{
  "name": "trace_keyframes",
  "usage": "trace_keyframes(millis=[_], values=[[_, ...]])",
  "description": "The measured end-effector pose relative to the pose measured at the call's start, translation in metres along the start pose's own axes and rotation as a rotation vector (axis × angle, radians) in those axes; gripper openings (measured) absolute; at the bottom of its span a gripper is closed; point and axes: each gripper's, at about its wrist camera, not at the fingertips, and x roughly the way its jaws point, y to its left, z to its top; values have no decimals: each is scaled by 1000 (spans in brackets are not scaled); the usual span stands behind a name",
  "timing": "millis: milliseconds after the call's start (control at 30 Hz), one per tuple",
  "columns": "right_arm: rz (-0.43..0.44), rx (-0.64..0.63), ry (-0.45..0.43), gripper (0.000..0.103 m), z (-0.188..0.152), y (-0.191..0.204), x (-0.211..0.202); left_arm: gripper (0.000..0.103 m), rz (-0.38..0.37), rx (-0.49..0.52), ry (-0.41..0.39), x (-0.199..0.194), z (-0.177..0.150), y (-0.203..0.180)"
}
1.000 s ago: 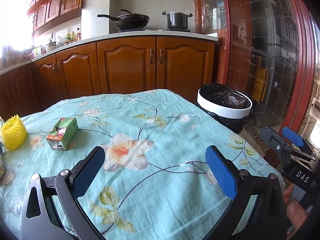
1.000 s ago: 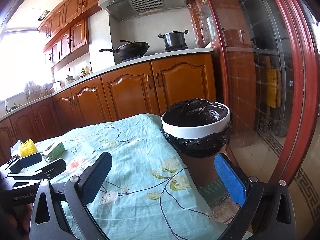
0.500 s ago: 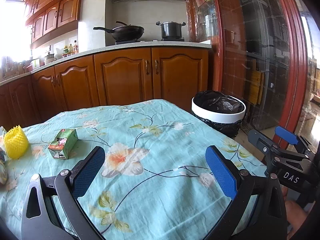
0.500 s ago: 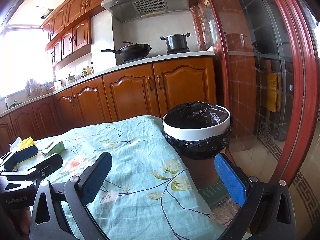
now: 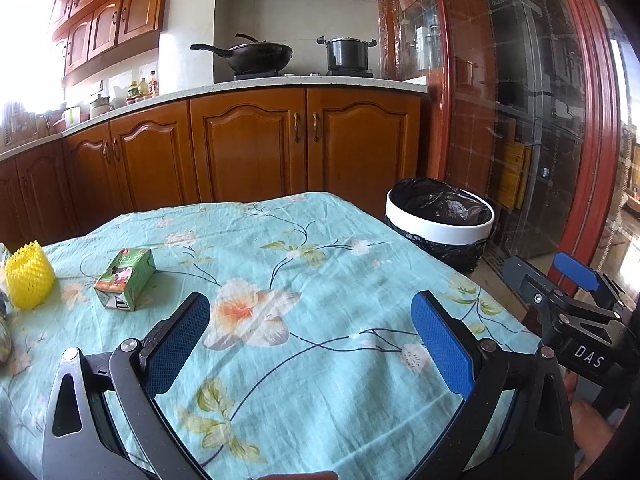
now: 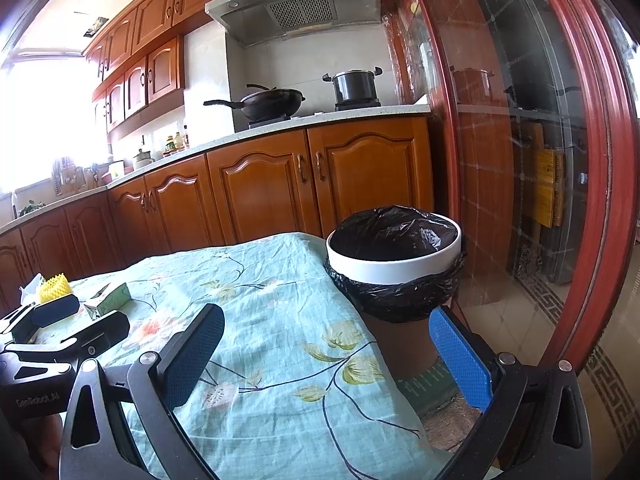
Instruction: Collect trash
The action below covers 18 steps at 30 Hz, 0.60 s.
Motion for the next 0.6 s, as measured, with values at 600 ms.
trace_keyframes(millis=[600], values=[[13, -11, 14, 103, 0, 4, 3, 103, 2, -33, 8, 3, 0, 8]])
